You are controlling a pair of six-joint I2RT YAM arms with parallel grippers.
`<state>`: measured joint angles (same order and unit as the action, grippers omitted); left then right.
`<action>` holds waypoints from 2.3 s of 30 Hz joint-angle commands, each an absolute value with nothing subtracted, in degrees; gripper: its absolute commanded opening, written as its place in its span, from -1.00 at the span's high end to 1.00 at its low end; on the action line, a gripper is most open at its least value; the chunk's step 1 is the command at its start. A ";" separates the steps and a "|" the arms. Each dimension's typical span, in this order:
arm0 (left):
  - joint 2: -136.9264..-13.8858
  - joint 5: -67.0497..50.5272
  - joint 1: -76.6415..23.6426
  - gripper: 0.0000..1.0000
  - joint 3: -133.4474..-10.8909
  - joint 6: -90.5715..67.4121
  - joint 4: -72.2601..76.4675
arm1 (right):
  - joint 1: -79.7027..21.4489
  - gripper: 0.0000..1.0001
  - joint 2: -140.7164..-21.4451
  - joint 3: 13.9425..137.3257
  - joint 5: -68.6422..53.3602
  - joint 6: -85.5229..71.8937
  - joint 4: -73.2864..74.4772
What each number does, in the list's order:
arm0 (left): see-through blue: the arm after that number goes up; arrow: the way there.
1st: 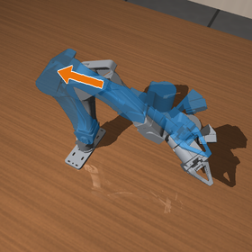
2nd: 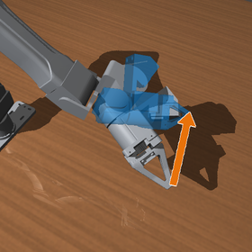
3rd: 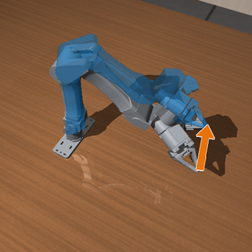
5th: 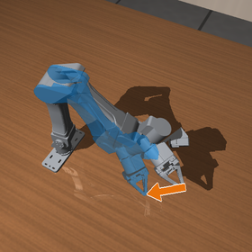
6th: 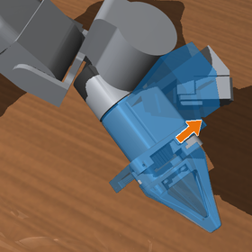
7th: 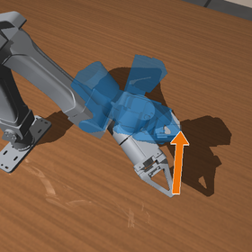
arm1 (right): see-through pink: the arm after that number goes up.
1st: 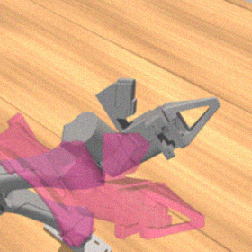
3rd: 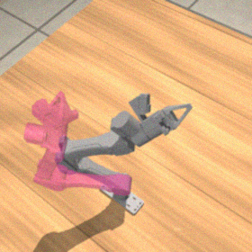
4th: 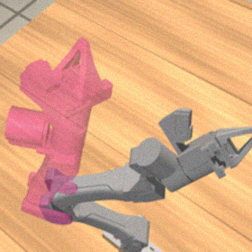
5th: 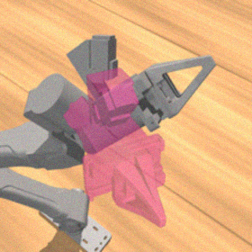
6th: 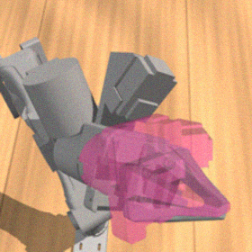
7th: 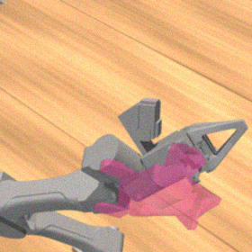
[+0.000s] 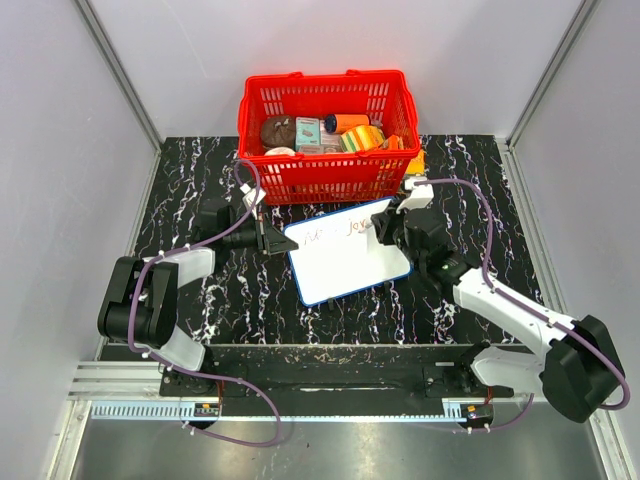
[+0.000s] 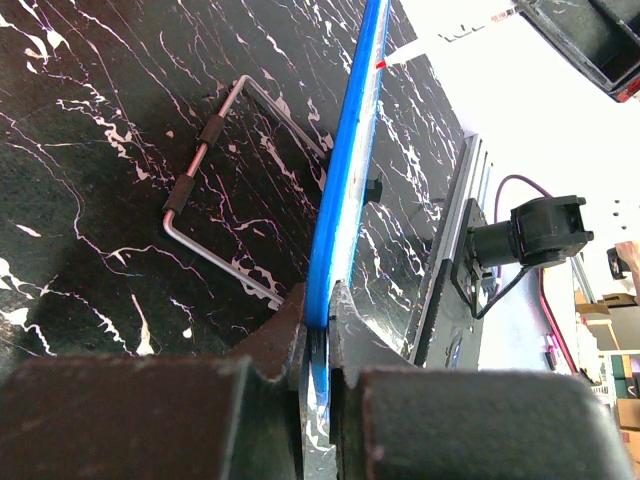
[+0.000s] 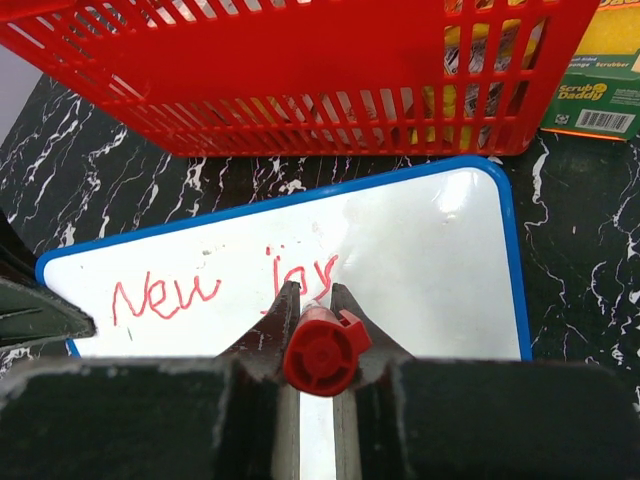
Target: Write a sentence on the whiteboard
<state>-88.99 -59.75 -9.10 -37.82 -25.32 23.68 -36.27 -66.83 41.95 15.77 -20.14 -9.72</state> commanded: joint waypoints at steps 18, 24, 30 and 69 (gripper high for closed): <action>-88.86 -53.09 -9.67 1.00 -37.18 -19.07 24.26 | -33.84 1.00 -63.72 46.05 19.60 -17.67 -9.58; -88.95 -53.00 -9.67 1.00 -37.18 -19.16 24.26 | -33.13 1.00 -65.30 47.02 19.34 -17.84 -10.72; -89.03 -53.09 -9.67 1.00 -37.27 -19.16 24.26 | -33.05 1.00 -65.83 46.67 19.60 -17.93 -12.57; -88.95 -53.09 -9.67 1.00 -37.18 -19.16 24.26 | -32.96 1.00 -67.15 43.95 16.35 -19.25 -10.81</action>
